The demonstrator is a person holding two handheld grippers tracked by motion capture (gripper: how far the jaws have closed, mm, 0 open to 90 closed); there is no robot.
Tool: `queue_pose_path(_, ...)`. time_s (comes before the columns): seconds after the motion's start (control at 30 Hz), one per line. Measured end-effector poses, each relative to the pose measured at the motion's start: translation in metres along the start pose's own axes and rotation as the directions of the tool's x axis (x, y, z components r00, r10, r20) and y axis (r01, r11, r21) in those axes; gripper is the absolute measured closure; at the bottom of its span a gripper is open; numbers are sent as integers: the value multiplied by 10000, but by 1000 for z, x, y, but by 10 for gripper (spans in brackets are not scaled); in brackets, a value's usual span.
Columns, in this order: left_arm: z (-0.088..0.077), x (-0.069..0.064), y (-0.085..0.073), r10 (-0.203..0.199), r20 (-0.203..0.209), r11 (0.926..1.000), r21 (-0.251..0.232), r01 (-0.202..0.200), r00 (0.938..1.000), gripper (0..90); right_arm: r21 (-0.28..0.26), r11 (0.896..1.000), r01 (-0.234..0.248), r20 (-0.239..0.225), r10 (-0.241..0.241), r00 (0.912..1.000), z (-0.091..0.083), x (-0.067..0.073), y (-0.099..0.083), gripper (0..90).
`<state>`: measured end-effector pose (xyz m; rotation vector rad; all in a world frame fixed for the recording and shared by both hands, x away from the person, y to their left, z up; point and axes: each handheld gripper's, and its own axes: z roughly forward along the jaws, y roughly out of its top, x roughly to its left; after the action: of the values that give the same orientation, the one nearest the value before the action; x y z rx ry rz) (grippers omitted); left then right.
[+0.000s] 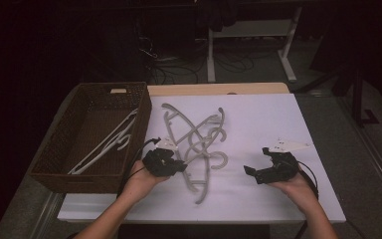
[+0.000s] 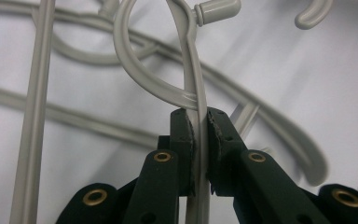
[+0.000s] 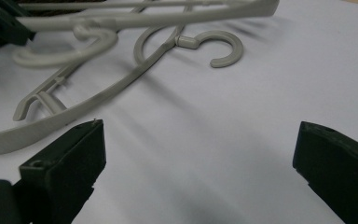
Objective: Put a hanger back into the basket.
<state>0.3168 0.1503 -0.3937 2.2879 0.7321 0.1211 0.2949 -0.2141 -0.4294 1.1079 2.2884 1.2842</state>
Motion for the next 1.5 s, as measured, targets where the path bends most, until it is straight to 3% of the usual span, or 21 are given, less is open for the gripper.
queue_pose_path(0.27, -38, -1, 34, 264, 91, 9970, -732, -257, 9996, 821, -18, 10000, -2, -7, 2, 10000, 0, 0, 0, 23)
queue_pose_path(0.4, -58, 2, 50, 486, 96, 9952, -851, -476, 9988, 820, -56, 10000, -10, -9, 10, 10000, -1, 0, 0, 23)
queue_pose_path(0.53, -75, 7, 60, 666, 1, 9942, -842, -663, 9978, 820, -45, 10000, -15, -18, 15, 10000, -2, 0, 0, 23)
queue_pose_path(0.6, -94, 16, 66, 779, 23, 9931, -882, -774, 9970, 820, -74, 10000, -31, -18, 31, 10000, -2, 0, 0, 23)
queue_pose_path(0.7, -108, 23, 67, 830, -76, 9921, -943, -833, 9965, 820, -60, 10000, -44, -17, 44, 10000, -1, 0, 0, 23)
queue_pose_path(0.97, -149, 57, 50, 511, -497, 9923, -1100, -563, 9975, 820, -55, 10000, -57, 1, 57, 10000, -1, 0, 0, 23)
queue_pose_path(1.1, -163, 67, 40, 347, -726, 9925, -1142, -428, 9968, 820, -48, 10000, -68, 21, 68, 10000, -1, 0, 0, 23)
queue_pose_path(1.13, -174, 75, 32, 200, -934, 9926, -1172, -309, 9954, 820, -46, 10000, -68, 32, 68, 10000, -1, 0, 0, 23)
queue_pose_path(1.27, -193, 88, 17, -61, -1164, 9921, -1248, -86, 9932, 820, -14, 10000, -82, 36, 82, 10000, 0, 0, 0, 23)
queue_pose_path(1.5, -209, 111, -15, -581, -1497, 9913, -1253, 394, 9870, 819, 28, 10000, -94, 62, 93, 9999, 1, 1, 0, 23)
